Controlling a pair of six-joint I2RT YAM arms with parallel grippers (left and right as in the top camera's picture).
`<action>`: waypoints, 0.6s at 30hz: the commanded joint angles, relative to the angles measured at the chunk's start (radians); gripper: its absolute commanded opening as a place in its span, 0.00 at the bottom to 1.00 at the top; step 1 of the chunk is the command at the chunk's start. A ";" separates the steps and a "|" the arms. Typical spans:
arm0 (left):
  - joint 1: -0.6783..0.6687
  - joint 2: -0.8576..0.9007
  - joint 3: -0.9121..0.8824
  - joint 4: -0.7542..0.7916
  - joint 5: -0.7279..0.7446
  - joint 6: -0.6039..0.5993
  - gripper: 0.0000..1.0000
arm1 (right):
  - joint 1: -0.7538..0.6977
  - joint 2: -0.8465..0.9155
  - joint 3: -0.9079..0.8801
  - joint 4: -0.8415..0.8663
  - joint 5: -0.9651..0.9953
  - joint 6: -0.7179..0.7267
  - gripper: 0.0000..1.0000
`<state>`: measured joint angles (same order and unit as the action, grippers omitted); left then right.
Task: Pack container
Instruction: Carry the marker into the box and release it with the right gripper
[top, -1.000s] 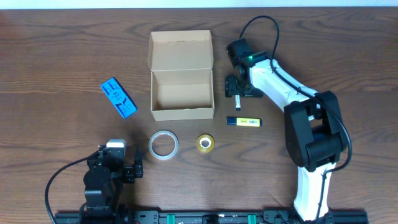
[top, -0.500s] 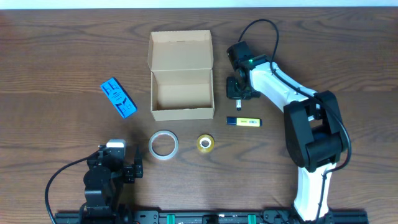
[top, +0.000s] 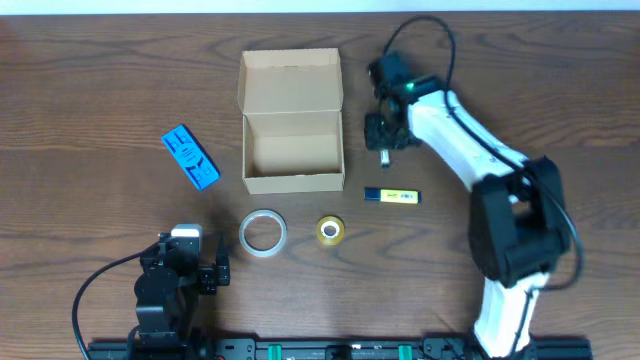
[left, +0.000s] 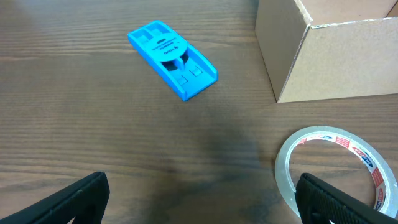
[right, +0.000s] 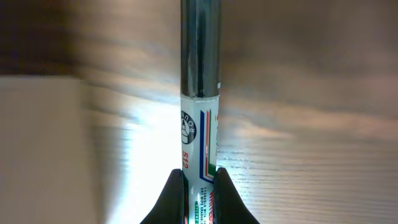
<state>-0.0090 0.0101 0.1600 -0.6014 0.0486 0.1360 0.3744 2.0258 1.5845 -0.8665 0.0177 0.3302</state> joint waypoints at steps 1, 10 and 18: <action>0.004 -0.006 -0.006 0.001 -0.008 0.014 0.96 | 0.042 -0.145 0.063 0.005 -0.016 -0.131 0.01; 0.004 -0.006 -0.006 0.001 -0.008 0.014 0.95 | 0.200 -0.187 0.091 0.111 -0.049 -0.384 0.01; 0.004 -0.006 -0.006 0.001 -0.008 0.014 0.96 | 0.297 -0.091 0.091 0.146 -0.048 -0.546 0.01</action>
<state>-0.0093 0.0101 0.1600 -0.6014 0.0483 0.1356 0.6464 1.8923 1.6768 -0.7197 -0.0292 -0.1116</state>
